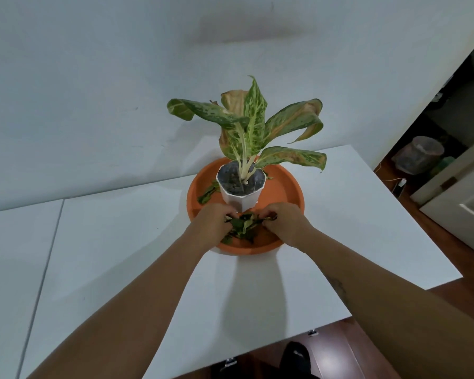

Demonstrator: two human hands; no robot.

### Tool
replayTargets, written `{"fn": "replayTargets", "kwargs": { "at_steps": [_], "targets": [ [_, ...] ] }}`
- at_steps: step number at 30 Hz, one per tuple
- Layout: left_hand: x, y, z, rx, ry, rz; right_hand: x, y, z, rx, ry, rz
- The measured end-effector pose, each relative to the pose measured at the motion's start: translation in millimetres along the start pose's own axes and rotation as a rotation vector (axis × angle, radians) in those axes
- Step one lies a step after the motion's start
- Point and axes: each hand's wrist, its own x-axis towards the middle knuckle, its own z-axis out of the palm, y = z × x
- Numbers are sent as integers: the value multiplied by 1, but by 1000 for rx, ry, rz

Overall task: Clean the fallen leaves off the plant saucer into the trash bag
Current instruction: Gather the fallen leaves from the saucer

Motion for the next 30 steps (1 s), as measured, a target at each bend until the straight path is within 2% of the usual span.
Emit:
{"fn": "replayTargets", "kwargs": {
  "at_steps": [4,7,11,15,20,25,30],
  "targets": [
    [-6,-2,-3,-162,84,-48,-5,0,-6,384,121,133],
    [-10,-3,-5,-310,157,-103,-10,-3,-11,605,157,166],
    [-19,8,-5,-591,217,-249,-9,-2,-12,905,102,214],
    [-26,24,-3,-754,307,-358,-5,1,-21,1144,-24,189],
    [-34,43,6,-925,435,-442,-4,2,-35,1292,-122,125],
    [-41,73,20,-1098,588,-492,1,10,-48,1297,-236,104],
    [-48,87,25,-1297,650,-493,-2,10,-57,1353,-271,114]
  ]
}}
